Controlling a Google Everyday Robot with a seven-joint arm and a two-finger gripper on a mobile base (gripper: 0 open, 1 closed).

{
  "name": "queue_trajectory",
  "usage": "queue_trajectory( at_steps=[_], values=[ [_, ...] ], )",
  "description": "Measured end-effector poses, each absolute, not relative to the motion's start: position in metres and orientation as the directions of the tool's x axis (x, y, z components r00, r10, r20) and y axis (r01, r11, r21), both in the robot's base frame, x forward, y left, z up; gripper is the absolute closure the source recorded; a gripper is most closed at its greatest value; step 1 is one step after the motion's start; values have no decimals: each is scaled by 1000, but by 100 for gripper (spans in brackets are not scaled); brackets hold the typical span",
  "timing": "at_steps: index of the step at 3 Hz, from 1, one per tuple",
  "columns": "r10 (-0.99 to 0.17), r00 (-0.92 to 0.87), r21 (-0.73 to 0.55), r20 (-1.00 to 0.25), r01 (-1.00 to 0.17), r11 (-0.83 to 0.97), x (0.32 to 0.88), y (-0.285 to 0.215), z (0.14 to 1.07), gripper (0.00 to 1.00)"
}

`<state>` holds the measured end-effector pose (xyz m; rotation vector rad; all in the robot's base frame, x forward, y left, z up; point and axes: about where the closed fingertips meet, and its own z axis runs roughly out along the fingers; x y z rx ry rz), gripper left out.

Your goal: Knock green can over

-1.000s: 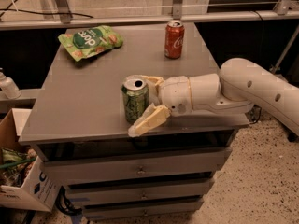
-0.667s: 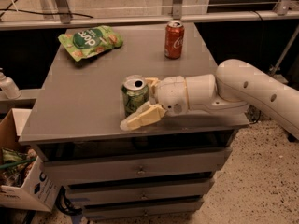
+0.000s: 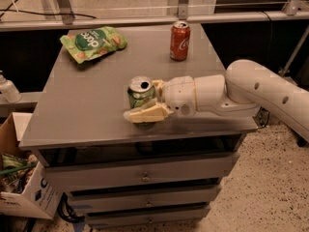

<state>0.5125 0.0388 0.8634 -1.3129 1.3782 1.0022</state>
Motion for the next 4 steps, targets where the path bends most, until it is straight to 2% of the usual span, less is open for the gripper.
queue_trajectory(
  at_steps=[1,2,4],
  values=[
    [-228,36,-57,-973,-995,87,519,34,871,88],
    [-252,55,-76,-966,-994,73,529,33,884,100],
    [-319,78,-97,-945,-994,46,538,32,913,100]
  ],
)
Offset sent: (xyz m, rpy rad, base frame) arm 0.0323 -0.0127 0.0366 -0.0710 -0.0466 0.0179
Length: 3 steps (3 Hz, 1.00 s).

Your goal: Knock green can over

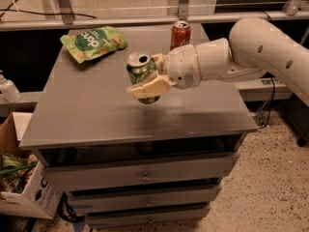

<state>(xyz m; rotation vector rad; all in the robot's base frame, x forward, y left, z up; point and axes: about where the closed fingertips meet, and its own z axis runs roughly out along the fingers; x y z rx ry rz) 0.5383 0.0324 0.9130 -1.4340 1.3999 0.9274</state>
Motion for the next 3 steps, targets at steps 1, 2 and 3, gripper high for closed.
queue_trajectory(
  at_steps=[1,2,3],
  values=[
    [-365,97,-115,-926,-993,26,538,33,924,100],
    [-428,112,-133,-897,-991,20,540,29,929,100],
    [-509,143,-168,-848,-986,3,542,29,931,100]
  ],
)
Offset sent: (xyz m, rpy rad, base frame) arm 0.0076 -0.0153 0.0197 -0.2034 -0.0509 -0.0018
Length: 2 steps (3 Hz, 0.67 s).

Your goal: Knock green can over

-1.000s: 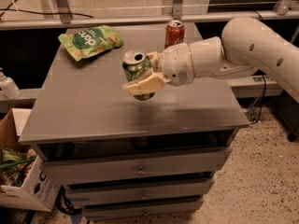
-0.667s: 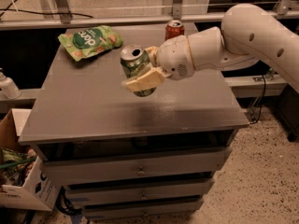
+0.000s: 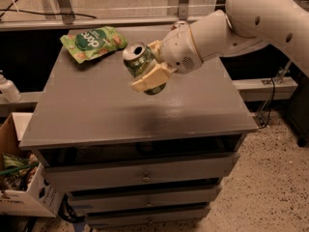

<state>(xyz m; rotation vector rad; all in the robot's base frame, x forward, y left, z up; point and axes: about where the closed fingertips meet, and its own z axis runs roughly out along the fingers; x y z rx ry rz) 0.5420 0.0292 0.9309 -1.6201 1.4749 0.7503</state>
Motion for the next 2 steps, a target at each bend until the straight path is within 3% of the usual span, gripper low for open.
queue_trajectory(
  at_steps=[2],
  values=[
    [-665,192,-203,-721,-977,-61,550,36,908,100]
  ],
)
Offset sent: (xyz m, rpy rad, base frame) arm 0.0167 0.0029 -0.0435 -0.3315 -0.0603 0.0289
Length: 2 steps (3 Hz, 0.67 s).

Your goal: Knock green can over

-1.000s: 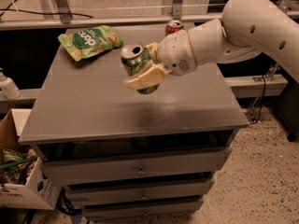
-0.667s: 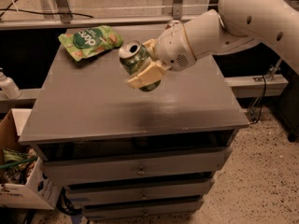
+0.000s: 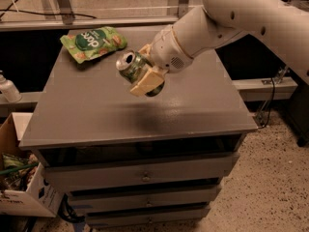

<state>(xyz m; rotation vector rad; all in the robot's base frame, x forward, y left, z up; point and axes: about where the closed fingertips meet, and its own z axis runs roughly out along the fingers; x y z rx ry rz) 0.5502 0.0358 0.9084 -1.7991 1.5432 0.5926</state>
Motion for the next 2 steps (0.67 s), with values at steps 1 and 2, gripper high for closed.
queue_trajectory(
  at_steps=[1,2],
  values=[
    [-729,206,-214,-653,-973,-83,557,36,889,100],
    [-785,220,-218,-579,-970,-111,563,37,868,100]
  ],
)
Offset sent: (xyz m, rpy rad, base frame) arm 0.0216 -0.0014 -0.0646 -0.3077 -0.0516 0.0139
